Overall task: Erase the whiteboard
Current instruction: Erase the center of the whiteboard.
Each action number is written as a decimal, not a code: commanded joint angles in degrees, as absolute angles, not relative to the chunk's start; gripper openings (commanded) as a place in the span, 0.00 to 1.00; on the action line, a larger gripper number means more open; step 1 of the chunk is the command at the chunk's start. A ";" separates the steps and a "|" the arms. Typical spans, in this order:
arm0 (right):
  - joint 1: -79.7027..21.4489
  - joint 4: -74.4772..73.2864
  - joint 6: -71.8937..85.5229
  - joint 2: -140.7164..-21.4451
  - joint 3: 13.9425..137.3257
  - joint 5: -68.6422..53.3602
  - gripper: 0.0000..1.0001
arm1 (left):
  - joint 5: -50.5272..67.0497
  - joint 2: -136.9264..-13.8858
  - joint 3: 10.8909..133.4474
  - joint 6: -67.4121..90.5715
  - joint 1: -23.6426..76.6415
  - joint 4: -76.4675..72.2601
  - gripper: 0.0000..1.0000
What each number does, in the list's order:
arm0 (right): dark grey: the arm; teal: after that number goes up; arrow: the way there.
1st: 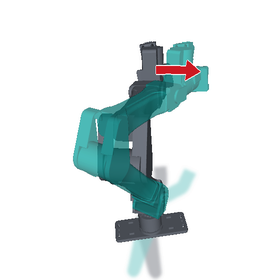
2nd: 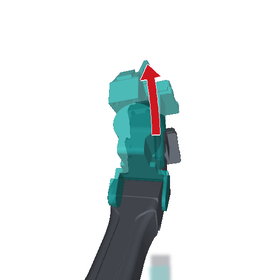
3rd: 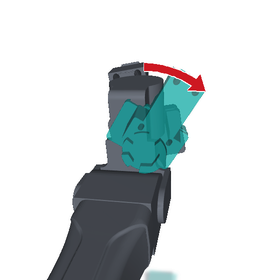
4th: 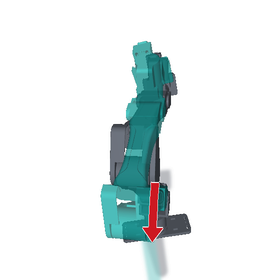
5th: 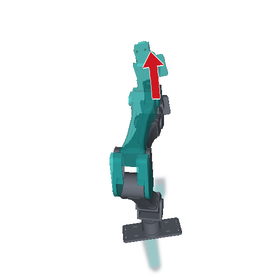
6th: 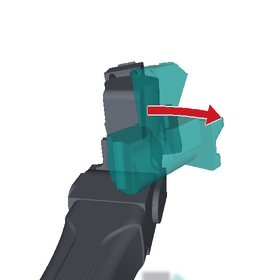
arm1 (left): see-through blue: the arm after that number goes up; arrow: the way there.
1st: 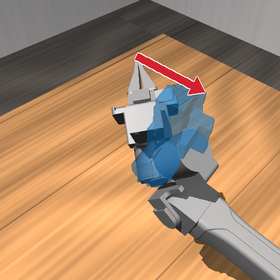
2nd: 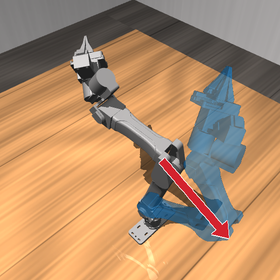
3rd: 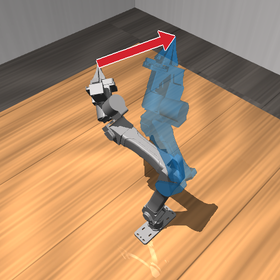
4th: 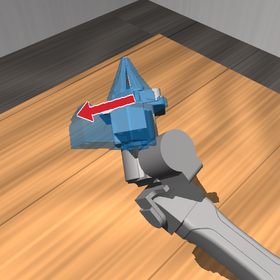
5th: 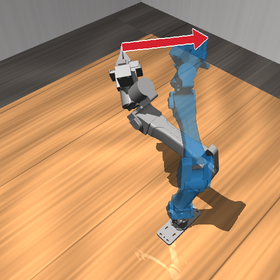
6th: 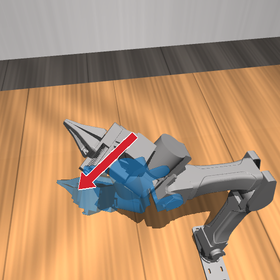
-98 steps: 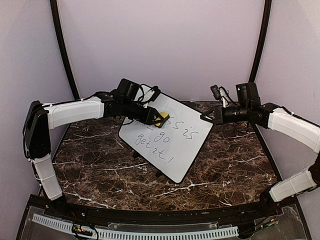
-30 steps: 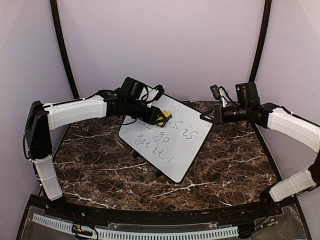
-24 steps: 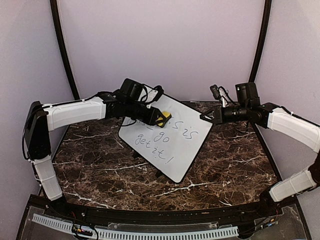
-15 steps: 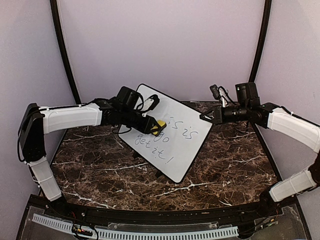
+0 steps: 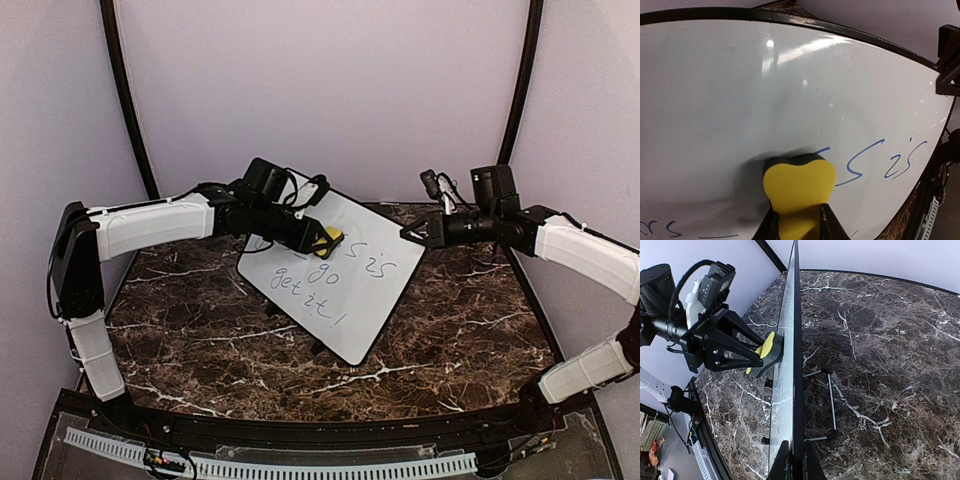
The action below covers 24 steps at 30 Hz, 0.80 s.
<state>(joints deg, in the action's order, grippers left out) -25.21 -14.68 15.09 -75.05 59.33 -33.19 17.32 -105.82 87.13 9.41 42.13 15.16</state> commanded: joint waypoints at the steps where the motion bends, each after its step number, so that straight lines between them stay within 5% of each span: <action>1: -27.93 -11.78 7.04 -75.22 60.34 -38.67 0.00 | 15.43 -109.34 89.86 8.93 42.45 13.79 0.12; 24: -27.95 -11.63 7.08 -75.48 60.12 -38.76 0.00 | 15.51 -104.28 79.25 10.07 43.15 12.83 0.12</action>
<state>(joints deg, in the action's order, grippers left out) -25.23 -14.52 15.05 -75.18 59.35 -33.63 17.43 -102.61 78.91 9.50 42.87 10.50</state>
